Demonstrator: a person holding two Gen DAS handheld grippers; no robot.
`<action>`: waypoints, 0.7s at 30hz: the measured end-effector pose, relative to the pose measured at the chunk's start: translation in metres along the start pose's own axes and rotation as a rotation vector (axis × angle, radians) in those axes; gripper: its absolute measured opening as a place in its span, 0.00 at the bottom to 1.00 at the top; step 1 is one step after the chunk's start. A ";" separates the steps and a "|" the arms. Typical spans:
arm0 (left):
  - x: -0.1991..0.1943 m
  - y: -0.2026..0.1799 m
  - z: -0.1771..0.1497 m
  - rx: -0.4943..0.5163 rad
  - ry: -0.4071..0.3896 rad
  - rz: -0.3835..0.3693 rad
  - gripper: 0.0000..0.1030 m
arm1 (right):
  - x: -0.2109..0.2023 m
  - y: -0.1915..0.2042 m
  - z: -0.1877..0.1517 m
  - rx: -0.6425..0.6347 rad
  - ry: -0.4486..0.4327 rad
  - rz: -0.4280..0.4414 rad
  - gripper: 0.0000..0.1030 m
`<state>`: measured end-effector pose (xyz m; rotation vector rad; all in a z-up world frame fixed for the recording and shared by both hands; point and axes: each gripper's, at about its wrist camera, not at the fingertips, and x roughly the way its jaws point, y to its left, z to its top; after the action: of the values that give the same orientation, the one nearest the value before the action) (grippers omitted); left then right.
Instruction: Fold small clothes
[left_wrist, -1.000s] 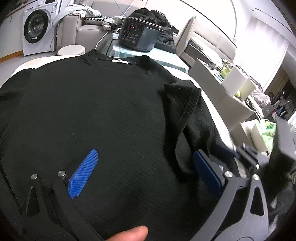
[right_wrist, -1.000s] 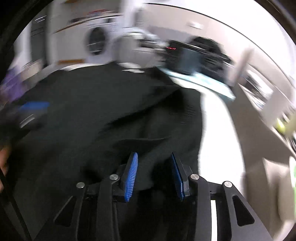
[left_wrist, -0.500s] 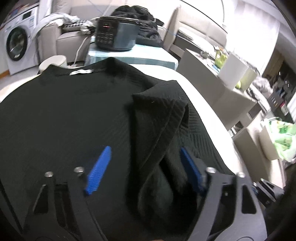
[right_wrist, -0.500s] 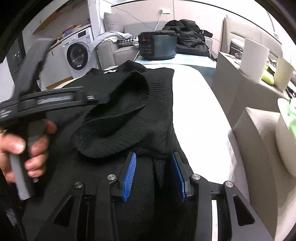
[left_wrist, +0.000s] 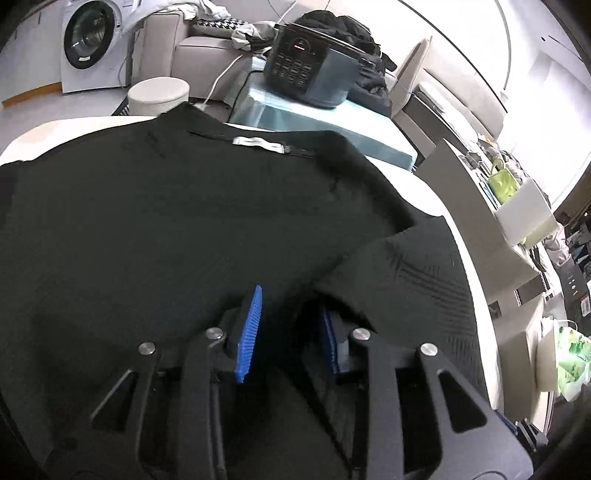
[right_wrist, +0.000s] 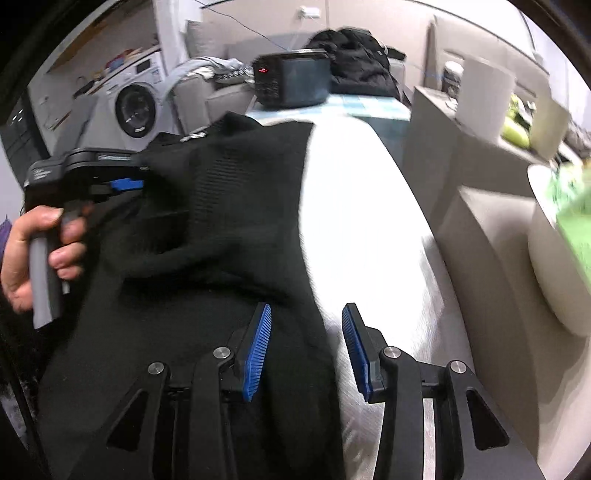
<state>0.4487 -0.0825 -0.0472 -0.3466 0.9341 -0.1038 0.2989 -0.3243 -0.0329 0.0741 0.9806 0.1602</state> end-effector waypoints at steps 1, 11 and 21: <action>-0.001 0.001 0.000 0.004 -0.005 0.019 0.29 | 0.002 -0.002 -0.001 0.006 0.004 0.005 0.41; -0.027 0.008 -0.018 -0.044 0.076 -0.157 0.33 | -0.005 0.007 -0.003 -0.004 -0.022 0.021 0.41; 0.023 -0.007 0.000 -0.088 0.101 -0.209 0.04 | -0.003 0.017 -0.005 -0.015 -0.012 0.016 0.41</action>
<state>0.4632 -0.0943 -0.0629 -0.5242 1.0027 -0.2743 0.2916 -0.3086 -0.0307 0.0687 0.9672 0.1814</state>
